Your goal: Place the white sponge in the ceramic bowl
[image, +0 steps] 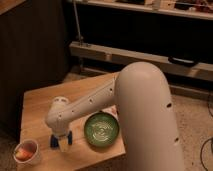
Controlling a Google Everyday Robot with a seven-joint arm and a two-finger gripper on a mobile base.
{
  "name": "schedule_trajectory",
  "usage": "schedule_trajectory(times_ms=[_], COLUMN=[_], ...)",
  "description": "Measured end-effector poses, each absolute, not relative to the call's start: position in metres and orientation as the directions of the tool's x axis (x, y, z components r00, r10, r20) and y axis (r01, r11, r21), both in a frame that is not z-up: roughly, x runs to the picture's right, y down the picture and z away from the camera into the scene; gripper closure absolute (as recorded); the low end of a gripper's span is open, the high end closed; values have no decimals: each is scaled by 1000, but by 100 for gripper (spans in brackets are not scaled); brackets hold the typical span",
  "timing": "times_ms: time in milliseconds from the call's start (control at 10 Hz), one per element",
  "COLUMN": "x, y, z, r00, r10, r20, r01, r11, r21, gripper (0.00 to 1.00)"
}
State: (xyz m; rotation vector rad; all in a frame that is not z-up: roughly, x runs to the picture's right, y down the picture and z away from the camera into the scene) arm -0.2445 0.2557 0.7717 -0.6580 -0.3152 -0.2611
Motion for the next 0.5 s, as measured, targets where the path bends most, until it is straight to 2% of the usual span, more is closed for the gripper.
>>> schedule_trajectory(times_ms=[100, 200, 300, 500], x=[-245, -246, -247, -248], y=[257, 259, 261, 263], z=[775, 778, 780, 783], r00=[920, 920, 920, 922], r10=[-136, -131, -123, -113], r20=[368, 370, 371, 371], r01=[335, 334, 330, 327], r11=[760, 757, 752, 742], r21=[-557, -562, -571, -585], gripper=[24, 32, 45, 63])
